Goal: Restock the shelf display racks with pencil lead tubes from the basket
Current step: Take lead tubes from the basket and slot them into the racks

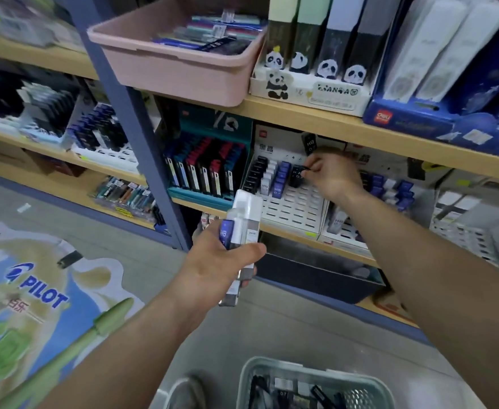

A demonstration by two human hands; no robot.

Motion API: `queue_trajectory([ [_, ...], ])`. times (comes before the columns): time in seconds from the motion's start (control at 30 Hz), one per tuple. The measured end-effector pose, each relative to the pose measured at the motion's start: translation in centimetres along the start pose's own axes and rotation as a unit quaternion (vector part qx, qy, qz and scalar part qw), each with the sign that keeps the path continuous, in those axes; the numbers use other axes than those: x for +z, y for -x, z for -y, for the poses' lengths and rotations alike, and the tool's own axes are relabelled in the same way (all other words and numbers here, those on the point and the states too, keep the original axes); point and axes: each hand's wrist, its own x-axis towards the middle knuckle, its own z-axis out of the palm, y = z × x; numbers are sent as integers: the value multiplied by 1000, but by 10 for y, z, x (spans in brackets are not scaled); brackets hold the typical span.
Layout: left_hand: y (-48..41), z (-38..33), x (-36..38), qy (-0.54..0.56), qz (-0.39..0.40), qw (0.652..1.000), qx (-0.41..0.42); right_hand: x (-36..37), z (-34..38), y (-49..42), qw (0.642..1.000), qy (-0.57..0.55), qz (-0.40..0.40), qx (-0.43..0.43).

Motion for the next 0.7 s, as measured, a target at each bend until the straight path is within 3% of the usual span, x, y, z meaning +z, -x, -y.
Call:
queue_trajectory([
  [0.53,0,-2,-2,34,-8,999,-12,10,-8,-10,999,2,-45,4],
  [0.7,1,-2,-2,29,-4,999,-14,12,-11,-12,999,42,-18,-13],
])
